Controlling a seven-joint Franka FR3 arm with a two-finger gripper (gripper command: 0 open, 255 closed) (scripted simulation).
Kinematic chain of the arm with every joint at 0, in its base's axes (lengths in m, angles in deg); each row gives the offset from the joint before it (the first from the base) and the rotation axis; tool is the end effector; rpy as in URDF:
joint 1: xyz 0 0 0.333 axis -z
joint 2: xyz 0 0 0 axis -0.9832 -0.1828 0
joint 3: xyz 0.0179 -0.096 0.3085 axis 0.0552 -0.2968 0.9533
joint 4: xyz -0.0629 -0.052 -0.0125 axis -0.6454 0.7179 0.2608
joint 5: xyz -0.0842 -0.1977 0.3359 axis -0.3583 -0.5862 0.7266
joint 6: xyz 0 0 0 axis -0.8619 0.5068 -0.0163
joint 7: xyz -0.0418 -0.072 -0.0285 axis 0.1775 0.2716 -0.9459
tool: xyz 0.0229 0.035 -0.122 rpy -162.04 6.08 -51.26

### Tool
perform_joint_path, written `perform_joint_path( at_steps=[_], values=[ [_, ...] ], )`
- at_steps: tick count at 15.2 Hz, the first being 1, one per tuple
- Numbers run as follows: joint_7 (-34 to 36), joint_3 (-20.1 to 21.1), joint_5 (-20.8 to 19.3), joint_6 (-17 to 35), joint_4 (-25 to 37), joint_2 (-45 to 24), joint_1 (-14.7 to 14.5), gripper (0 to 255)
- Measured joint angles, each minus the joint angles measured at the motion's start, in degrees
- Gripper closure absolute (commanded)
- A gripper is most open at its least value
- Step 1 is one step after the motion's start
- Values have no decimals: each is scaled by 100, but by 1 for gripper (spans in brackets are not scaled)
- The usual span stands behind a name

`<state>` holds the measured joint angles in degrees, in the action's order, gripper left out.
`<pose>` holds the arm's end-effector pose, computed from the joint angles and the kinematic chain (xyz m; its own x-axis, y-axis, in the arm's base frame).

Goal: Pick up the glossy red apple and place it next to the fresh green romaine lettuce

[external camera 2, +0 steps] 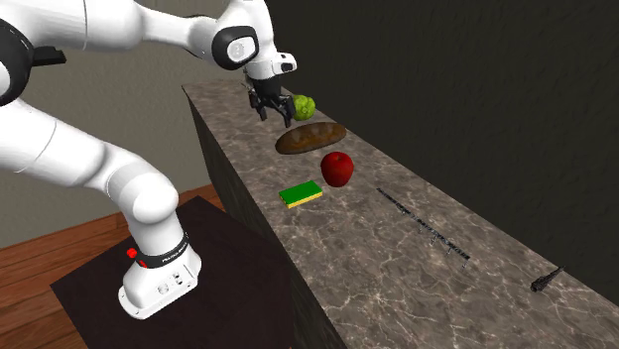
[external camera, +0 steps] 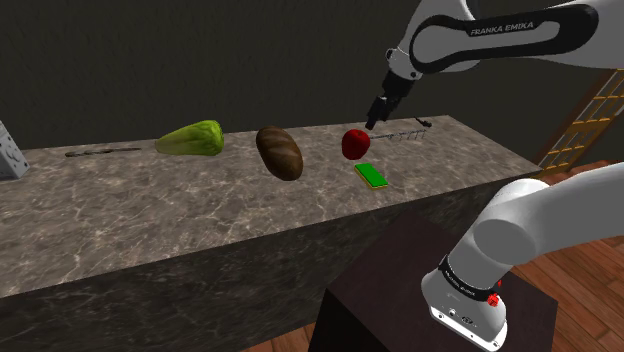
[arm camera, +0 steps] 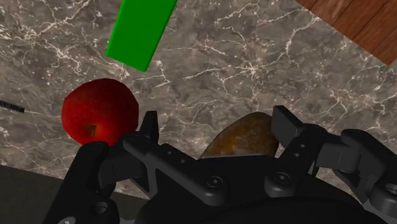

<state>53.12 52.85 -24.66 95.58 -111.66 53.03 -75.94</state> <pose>0.3818 -0.0740 0.4900 0.9733 0.0985 0.2071 0.1007 -0.9949 -0.0001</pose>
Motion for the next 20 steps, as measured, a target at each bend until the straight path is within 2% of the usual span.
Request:
perform_joint_path(
  at_steps=[5,9,15,20],
  values=[
    [-345,-411,-33,1175,-93,-695,139,0],
    [-664,-750,112,2009,83,-1394,145,0],
    [-1441,-1325,789,3107,457,-2467,-13,0],
    [-1820,-1462,1243,3506,556,-2951,-139,0]
  ],
)
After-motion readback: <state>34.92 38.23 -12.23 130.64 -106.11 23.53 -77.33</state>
